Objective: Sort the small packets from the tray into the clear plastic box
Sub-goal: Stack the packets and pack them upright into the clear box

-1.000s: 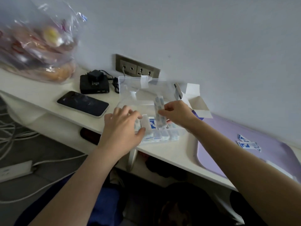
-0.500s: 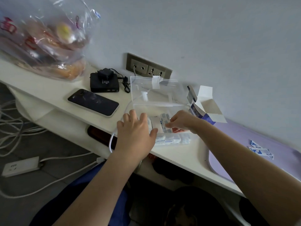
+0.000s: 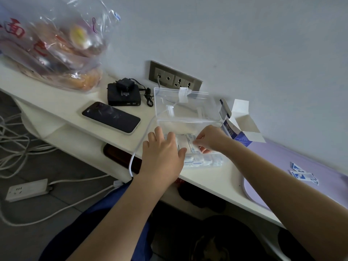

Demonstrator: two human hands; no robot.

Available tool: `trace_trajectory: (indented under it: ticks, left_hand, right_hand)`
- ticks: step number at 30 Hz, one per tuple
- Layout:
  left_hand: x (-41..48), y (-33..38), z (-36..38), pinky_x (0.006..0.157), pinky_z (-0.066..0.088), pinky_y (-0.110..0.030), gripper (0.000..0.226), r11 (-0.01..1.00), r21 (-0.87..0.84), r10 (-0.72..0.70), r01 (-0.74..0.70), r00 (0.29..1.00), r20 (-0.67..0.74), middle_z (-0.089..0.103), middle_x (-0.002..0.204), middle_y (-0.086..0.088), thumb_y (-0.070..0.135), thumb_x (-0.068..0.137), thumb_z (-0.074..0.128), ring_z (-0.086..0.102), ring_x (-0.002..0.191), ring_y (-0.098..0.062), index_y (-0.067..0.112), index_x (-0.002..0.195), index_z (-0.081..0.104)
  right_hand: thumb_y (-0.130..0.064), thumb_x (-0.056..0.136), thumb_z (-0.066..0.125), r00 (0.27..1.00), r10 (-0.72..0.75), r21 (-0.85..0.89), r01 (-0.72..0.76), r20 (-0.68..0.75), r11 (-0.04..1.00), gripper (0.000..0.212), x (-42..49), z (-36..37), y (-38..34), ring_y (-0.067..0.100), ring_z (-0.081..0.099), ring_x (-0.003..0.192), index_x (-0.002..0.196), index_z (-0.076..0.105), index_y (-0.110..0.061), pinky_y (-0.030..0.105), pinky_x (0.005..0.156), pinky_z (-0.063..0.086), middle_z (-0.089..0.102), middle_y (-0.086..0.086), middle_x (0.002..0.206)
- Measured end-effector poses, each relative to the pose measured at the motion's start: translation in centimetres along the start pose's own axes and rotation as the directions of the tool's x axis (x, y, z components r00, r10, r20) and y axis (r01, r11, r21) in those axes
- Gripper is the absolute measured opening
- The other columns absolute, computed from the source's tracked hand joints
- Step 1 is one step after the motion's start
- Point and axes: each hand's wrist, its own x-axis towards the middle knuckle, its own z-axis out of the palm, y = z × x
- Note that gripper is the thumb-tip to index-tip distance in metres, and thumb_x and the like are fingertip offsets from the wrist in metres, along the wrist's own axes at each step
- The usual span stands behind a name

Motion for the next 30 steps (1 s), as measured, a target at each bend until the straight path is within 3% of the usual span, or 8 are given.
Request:
trace_trajectory:
  ticks: [7, 12, 15, 18, 20, 23, 28, 30]
  left_hand:
    - [0.1, 0.1, 0.1, 0.096, 0.030, -0.031, 0.044, 1.000, -0.008, -0.008, 0.008, 1.000, 0.009, 0.024, 0.139, -0.011, 0.044, 0.098, 0.036, 0.031, 0.120, -0.025, 0.015, 0.132, 0.037]
    - [-0.3, 0.7, 0.2, 0.097, 0.028, -0.034, 0.042, 0.998, 0.060, -0.036, 0.036, 0.999, -0.007, 0.018, 0.145, -0.013, 0.041, 0.100, 0.033, 0.027, 0.125, -0.027, 0.015, 0.132, 0.036]
    - [-0.7, 1.7, 0.1, 0.096, 0.026, -0.037, 0.035, 0.990, 0.141, -0.024, 0.030, 0.999, -0.043, 0.022, 0.141, -0.014, 0.022, 0.095, 0.043, 0.026, 0.124, -0.029, 0.014, 0.127, 0.037]
    - [-1.0, 3.4, 0.2, 0.095, 0.025, -0.039, 0.046, 0.989, 0.145, 0.029, -0.024, 0.999, -0.037, 0.030, 0.127, -0.011, 0.005, 0.080, 0.049, 0.027, 0.118, -0.028, 0.013, 0.124, 0.036]
    - [-1.6, 4.7, 0.7, 0.095, 0.026, -0.041, 0.044, 0.986, 0.151, 0.072, -0.071, 0.997, 0.001, 0.034, 0.124, -0.010, 0.006, 0.081, 0.050, 0.030, 0.117, -0.028, 0.014, 0.123, 0.039]
    - [-1.9, 6.6, 1.4, 0.085, 0.038, -0.040, 0.033, 0.982, 0.148, 0.127, -0.113, 0.988, -0.090, 0.051, 0.107, -0.008, 0.022, 0.074, 0.070, 0.048, 0.104, -0.027, 0.016, 0.104, 0.058]
    - [-1.9, 9.6, 1.9, 0.068, 0.044, -0.035, 0.038, 0.976, 0.143, 0.169, -0.162, 0.985, -0.038, 0.058, 0.088, -0.008, 0.029, 0.052, 0.083, 0.057, 0.083, -0.027, 0.016, 0.082, 0.064]
    - [-2.3, 11.1, 2.9, 0.077, 0.042, -0.037, 0.035, 0.961, 0.104, 0.255, -0.255, 0.967, 0.008, 0.053, 0.105, -0.010, 0.027, 0.071, 0.075, 0.052, 0.098, -0.029, 0.015, 0.100, 0.060]
  right_hand:
    - [-0.019, 0.091, 0.054, 0.999, -0.037, -0.118, 0.033, -0.035, 0.992, 0.028, -0.2, -0.1, 0.1, 0.023, 0.070, 0.078, 0.088, 0.070, 0.003, 0.032, 0.079, 0.057, 0.072, 0.013, 0.082]
    - [-0.027, 0.093, 0.046, 0.978, -0.152, -0.264, 0.110, -0.143, 0.958, 0.026, -2.3, -1.0, 1.0, 0.021, 0.062, 0.086, 0.099, 0.066, -0.011, 0.032, 0.073, 0.050, 0.069, 0.002, 0.095]
    - [-0.022, 0.096, 0.045, 0.945, -0.286, -0.225, 0.246, -0.162, 0.943, 0.022, -4.5, -1.2, 2.2, 0.020, 0.060, 0.090, 0.102, 0.064, -0.014, 0.032, 0.077, 0.048, 0.066, -0.002, 0.098]
    - [-0.023, 0.096, 0.048, 0.904, -0.387, -0.159, 0.362, -0.184, 0.919, 0.021, -6.1, -1.6, 4.0, 0.014, 0.058, 0.092, 0.103, 0.065, -0.013, 0.029, 0.084, 0.047, 0.062, -0.006, 0.093]
    - [-0.025, 0.096, 0.048, 0.887, -0.419, -0.149, 0.396, -0.193, 0.906, 0.021, -6.9, -1.9, 5.0, 0.006, 0.051, 0.093, 0.108, 0.063, -0.018, 0.024, 0.087, 0.043, 0.056, -0.013, 0.093]
    - [-0.029, 0.097, 0.046, 0.874, -0.443, -0.182, 0.411, -0.200, 0.893, 0.023, -8.0, -2.6, 6.6, 0.001, 0.046, 0.095, 0.118, 0.054, -0.024, 0.017, 0.084, 0.036, 0.057, -0.016, 0.101]
    - [-0.026, 0.095, 0.048, 0.849, -0.464, -0.251, 0.406, -0.252, 0.879, 0.029, -9.7, -3.2, 10.2, 0.009, 0.047, 0.112, 0.124, 0.047, -0.022, 0.015, 0.088, 0.032, 0.051, -0.008, 0.126]
    - [-0.024, 0.095, 0.049, 0.850, -0.451, -0.268, 0.383, -0.274, 0.884, 0.029, -10.1, -3.4, 12.6, 0.012, 0.045, 0.119, 0.123, 0.048, -0.020, 0.019, 0.095, 0.034, 0.048, -0.005, 0.128]
